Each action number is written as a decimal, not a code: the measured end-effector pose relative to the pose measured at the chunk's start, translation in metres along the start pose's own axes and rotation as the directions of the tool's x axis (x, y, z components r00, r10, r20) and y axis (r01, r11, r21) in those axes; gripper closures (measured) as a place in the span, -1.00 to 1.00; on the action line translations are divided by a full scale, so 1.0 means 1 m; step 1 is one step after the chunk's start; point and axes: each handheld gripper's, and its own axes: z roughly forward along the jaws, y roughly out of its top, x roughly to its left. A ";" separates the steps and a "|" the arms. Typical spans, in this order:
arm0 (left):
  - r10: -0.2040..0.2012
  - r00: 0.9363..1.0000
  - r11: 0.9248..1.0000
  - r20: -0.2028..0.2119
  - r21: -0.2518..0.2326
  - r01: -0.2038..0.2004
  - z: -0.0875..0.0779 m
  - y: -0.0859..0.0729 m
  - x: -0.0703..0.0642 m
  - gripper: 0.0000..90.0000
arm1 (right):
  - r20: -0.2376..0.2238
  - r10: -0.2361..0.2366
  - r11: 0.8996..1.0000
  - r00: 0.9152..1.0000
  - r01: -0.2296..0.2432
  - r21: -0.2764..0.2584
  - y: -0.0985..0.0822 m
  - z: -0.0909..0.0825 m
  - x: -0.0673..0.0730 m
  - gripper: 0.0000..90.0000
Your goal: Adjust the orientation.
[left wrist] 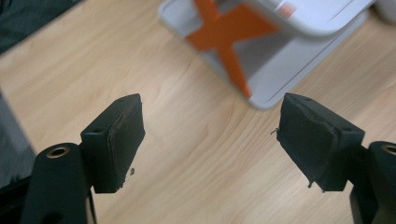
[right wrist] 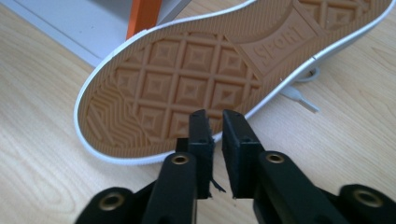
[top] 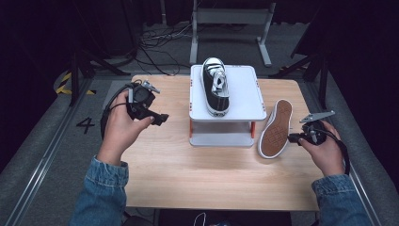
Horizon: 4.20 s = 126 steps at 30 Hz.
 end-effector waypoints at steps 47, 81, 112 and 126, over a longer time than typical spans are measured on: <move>-0.070 0.997 0.995 0.027 0.080 0.068 0.062 -0.084 0.004 -0.48 | 0.086 0.053 0.999 0.995 -0.054 0.010 0.004 -0.012 -0.014 0.63; -0.009 0.995 0.998 0.102 0.060 0.003 0.092 -0.043 -0.007 -0.47 | 0.200 0.201 0.973 0.959 -0.219 0.070 -0.045 -0.042 -0.033 0.85; -0.092 0.994 0.993 0.059 0.076 0.087 0.069 -0.083 0.007 -0.47 | 0.245 0.212 0.955 0.946 -0.254 0.154 0.029 0.019 -0.070 -0.31; -0.093 0.994 0.993 0.063 0.078 0.088 0.071 -0.084 0.008 -0.46 | 0.168 0.355 0.889 0.920 -0.387 0.244 0.027 0.047 -0.085 0.59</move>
